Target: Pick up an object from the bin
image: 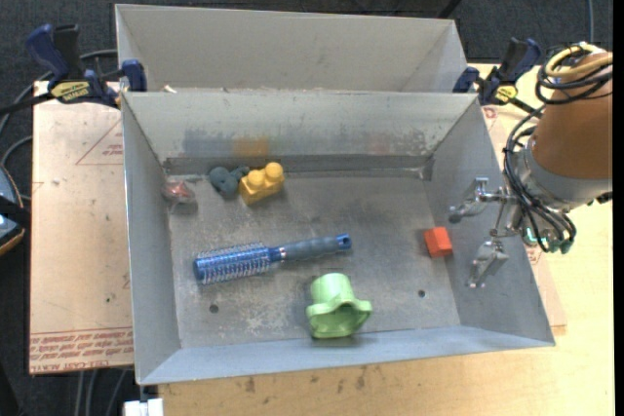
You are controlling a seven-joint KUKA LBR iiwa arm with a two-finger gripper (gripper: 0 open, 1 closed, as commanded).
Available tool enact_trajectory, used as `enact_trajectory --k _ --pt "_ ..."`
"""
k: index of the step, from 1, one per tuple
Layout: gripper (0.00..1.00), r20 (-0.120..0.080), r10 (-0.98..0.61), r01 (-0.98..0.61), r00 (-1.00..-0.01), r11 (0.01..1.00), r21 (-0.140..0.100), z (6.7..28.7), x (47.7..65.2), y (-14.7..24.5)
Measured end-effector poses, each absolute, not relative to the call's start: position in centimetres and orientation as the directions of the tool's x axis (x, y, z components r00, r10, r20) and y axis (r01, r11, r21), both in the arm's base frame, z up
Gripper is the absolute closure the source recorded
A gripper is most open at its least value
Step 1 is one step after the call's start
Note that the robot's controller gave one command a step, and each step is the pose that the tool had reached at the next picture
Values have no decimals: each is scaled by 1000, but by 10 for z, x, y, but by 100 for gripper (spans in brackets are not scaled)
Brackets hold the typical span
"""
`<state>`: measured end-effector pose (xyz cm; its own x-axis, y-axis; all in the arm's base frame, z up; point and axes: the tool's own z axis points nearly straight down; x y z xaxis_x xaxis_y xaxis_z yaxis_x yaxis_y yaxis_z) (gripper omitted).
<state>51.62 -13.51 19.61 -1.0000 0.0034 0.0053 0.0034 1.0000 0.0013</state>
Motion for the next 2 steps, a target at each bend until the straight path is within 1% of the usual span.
enact_trajectory --k 1,2 --pt "0 -6 59 59 -998 998 1 70 575 -153" --pt "0 -5 -37 -37 -999 999 -1 101 585 -154"
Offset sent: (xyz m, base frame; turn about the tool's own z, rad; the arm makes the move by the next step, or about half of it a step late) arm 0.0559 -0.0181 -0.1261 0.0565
